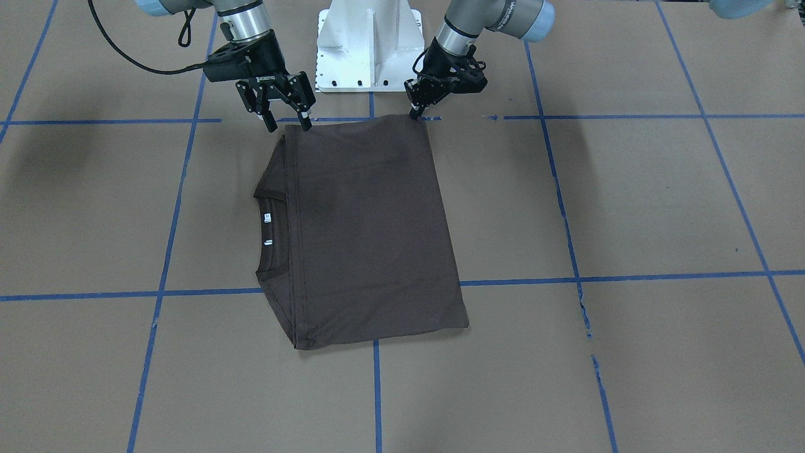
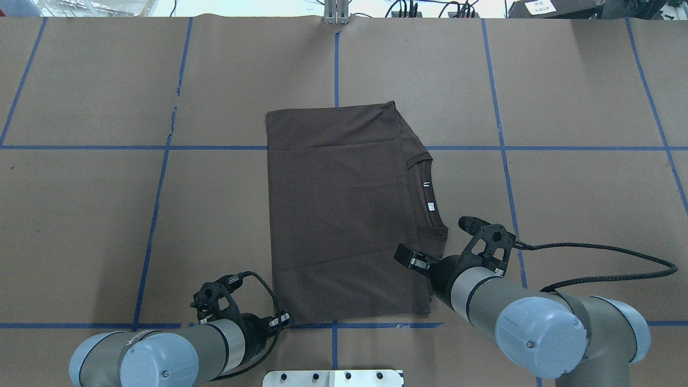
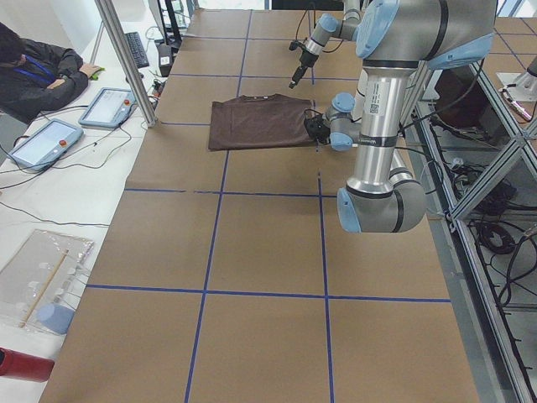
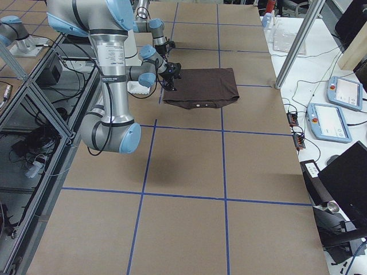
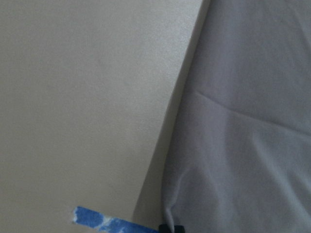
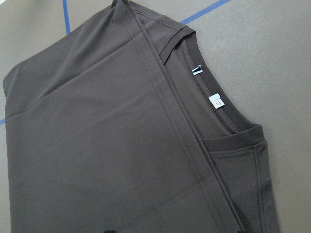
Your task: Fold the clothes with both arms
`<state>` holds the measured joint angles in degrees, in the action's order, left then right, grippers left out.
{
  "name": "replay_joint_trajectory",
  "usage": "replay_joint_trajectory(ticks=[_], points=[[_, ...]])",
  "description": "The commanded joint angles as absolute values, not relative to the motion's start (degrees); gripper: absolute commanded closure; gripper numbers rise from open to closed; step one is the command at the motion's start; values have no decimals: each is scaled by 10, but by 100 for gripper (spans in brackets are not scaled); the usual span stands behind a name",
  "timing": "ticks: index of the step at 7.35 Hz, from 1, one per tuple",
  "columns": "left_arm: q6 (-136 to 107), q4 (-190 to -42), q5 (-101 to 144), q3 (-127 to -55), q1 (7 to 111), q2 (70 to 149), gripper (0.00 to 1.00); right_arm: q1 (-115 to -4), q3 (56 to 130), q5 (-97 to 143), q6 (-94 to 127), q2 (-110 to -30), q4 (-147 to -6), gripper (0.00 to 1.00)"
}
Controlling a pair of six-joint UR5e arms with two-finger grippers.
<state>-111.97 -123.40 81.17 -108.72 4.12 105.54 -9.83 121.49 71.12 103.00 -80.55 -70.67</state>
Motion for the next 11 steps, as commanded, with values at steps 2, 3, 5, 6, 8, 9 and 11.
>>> replay_joint_trajectory(ticks=[2,3,5,6,8,9,11], points=[[-1119,-1234,812,-1091,41,1055,100,-92,1213,714,1066,-795,-809,33],[-1119,-1234,812,-1092,41,1055,100,-90,1206,714,1073,-795,-831,34],[-1120,-1234,812,-1092,40,1056,100,-84,1162,714,1081,-772,-833,33],[-1120,-1234,812,-1092,41,1056,100,-77,1154,714,1091,-765,-834,32],[-1121,-1234,812,-1092,40,1056,100,-63,1152,715,1095,-764,-834,32],[-1121,-1234,812,-1092,40,1056,100,-58,1149,714,1097,-765,-835,32],[-1120,-1234,812,-1092,40,1055,100,-50,1147,714,1112,-764,-865,32]])
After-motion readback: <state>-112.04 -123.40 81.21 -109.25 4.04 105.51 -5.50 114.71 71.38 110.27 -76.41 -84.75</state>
